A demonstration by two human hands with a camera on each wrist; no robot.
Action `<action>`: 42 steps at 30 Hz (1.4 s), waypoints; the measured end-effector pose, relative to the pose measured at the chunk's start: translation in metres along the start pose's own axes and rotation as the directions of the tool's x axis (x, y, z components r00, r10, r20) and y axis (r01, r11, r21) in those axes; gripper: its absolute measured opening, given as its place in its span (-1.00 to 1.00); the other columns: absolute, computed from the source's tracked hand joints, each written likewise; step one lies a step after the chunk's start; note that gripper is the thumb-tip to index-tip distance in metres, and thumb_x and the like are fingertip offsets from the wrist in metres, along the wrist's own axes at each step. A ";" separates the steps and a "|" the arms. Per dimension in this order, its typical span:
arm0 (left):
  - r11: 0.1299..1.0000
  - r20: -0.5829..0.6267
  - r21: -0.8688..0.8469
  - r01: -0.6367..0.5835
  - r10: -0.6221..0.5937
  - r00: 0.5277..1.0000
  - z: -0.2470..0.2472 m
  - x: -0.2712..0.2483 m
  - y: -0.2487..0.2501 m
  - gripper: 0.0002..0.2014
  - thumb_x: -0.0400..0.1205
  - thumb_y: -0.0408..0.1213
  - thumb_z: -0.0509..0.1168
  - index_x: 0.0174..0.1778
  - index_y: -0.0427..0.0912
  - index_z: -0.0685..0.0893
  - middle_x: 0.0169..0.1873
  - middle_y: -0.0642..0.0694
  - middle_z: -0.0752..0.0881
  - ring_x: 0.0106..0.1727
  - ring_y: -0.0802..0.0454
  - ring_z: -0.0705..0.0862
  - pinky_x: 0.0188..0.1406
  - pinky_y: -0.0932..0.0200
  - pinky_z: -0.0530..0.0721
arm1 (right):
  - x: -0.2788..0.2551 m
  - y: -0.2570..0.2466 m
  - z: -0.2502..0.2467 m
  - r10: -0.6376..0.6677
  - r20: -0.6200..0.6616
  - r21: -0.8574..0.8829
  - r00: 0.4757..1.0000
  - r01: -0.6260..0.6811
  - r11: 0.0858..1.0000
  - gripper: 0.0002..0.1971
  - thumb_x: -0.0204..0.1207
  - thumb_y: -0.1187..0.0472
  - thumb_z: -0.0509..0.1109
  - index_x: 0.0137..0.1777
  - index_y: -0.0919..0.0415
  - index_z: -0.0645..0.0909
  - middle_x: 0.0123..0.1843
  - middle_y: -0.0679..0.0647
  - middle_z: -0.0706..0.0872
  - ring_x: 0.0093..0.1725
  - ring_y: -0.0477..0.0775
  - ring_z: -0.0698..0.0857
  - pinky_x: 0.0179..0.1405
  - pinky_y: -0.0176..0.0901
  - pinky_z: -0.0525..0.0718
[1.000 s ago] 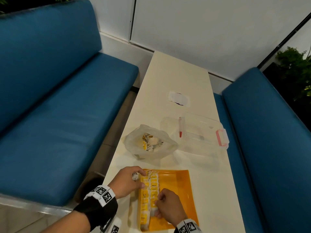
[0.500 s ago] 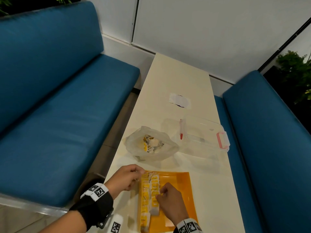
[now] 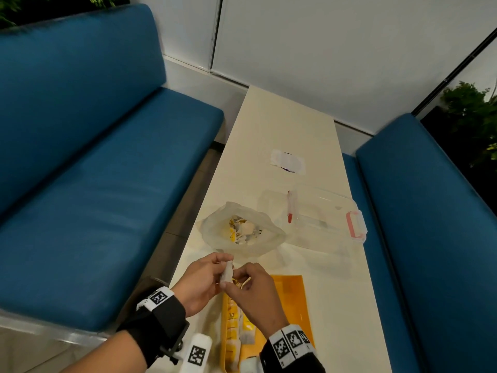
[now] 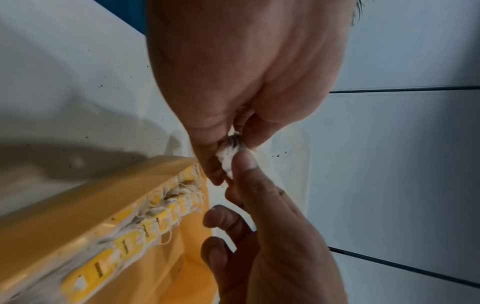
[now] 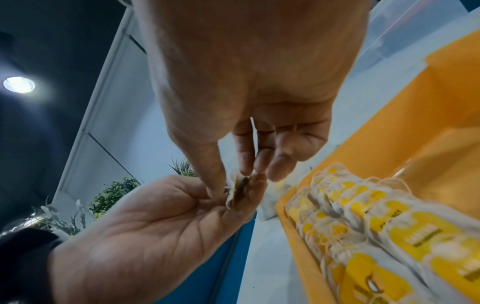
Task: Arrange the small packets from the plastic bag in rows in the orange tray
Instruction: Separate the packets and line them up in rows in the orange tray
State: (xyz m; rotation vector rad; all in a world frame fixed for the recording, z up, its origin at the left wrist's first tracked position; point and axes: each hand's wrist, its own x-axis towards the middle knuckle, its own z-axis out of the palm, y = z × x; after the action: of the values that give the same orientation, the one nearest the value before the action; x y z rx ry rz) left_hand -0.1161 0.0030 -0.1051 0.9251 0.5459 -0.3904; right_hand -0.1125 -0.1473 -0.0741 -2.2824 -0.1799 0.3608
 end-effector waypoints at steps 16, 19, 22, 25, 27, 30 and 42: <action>0.991 0.001 0.133 -0.034 0.034 0.999 0.001 -0.001 -0.003 -0.78 0.76 -0.54 0.18 0.22 -0.34 0.68 -0.02 -0.33 0.68 -0.13 -0.07 0.75 -0.15 0.09 0.79 | -0.006 0.011 0.002 -0.308 -0.022 -0.127 0.951 0.303 0.944 -0.86 0.58 0.16 0.42 0.05 -0.01 0.76 -0.02 -0.22 0.48 -0.08 -0.21 0.60 -0.09 -0.35 0.64; 0.993 0.011 0.112 -0.022 0.021 1.000 0.000 -0.003 -0.001 -0.79 0.80 -0.48 0.16 0.20 -0.35 0.70 0.04 -0.34 0.72 -0.09 -0.17 0.78 -0.07 -0.02 0.83 | -0.006 0.004 -0.007 -0.320 -0.075 -0.090 0.945 0.313 0.946 -0.89 0.56 0.19 0.45 0.02 0.02 0.77 -0.04 -0.19 0.53 -0.08 -0.19 0.63 -0.14 -0.44 0.60; 0.993 -0.015 0.115 -0.014 0.015 1.000 -0.004 -0.006 0.002 -0.74 0.83 -0.41 0.11 0.19 -0.29 0.73 0.10 -0.29 0.76 0.04 -0.35 0.84 0.05 -0.15 0.81 | 0.001 0.002 -0.022 -0.255 -0.148 -0.063 0.956 0.248 0.967 -0.90 0.51 0.19 0.52 -0.15 -0.04 0.70 -0.11 -0.18 0.61 -0.16 -0.10 0.67 -0.19 -0.41 0.60; 0.962 -0.024 0.265 -0.061 0.070 0.997 -0.006 -0.010 0.005 -0.76 0.77 -0.45 0.21 0.17 -0.17 0.78 0.17 -0.18 0.78 0.10 -0.17 0.84 0.10 -0.14 0.84 | 0.011 0.008 -0.035 -0.045 -0.056 -0.096 0.997 0.039 0.995 -0.84 0.47 0.17 0.53 -0.28 -0.06 0.66 -0.20 -0.13 0.72 -0.27 -0.16 0.66 -0.23 -0.31 0.63; 0.893 0.053 0.415 -0.175 0.169 0.984 -0.008 -0.012 0.005 -0.73 0.69 -0.45 0.37 0.19 -0.03 0.79 0.22 0.00 0.77 0.14 0.01 0.81 0.05 0.04 0.82 | 0.012 0.011 -0.043 0.021 -0.024 -0.005 0.999 -0.021 1.000 -0.86 0.47 0.19 0.56 -0.27 0.00 0.69 -0.28 -0.09 0.76 -0.37 -0.23 0.64 -0.32 -0.41 0.58; 0.717 0.233 0.599 -0.357 0.271 0.934 -0.010 -0.010 0.003 -0.59 0.60 -0.30 0.53 0.31 0.21 0.72 0.28 0.27 0.73 0.24 0.21 0.73 0.16 0.20 0.75 | 0.010 0.012 -0.050 0.019 0.000 0.121 1.000 -0.019 0.992 -0.88 0.47 0.23 0.58 -0.26 0.07 0.72 -0.36 -0.04 0.77 -0.38 -0.19 0.68 -0.29 -0.30 0.66; 0.571 0.266 0.693 -0.441 0.366 0.892 0.006 -0.008 -0.006 -0.92 0.58 -0.18 0.55 -0.24 0.00 0.86 -0.28 0.01 0.85 -0.22 0.17 0.77 -0.12 0.20 0.72 | -0.001 0.011 -0.043 0.051 0.067 0.367 0.996 -0.072 0.927 -0.94 0.54 0.36 0.49 -0.08 0.37 0.70 -0.38 0.12 0.78 -0.39 -0.01 0.70 -0.46 -0.19 0.52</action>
State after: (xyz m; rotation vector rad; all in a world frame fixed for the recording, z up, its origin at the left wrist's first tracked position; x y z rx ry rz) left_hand -0.1245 -0.0048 -0.1011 1.7853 0.0351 -0.2213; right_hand -0.0997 -0.1849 -0.0549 -1.9090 -0.0607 0.4513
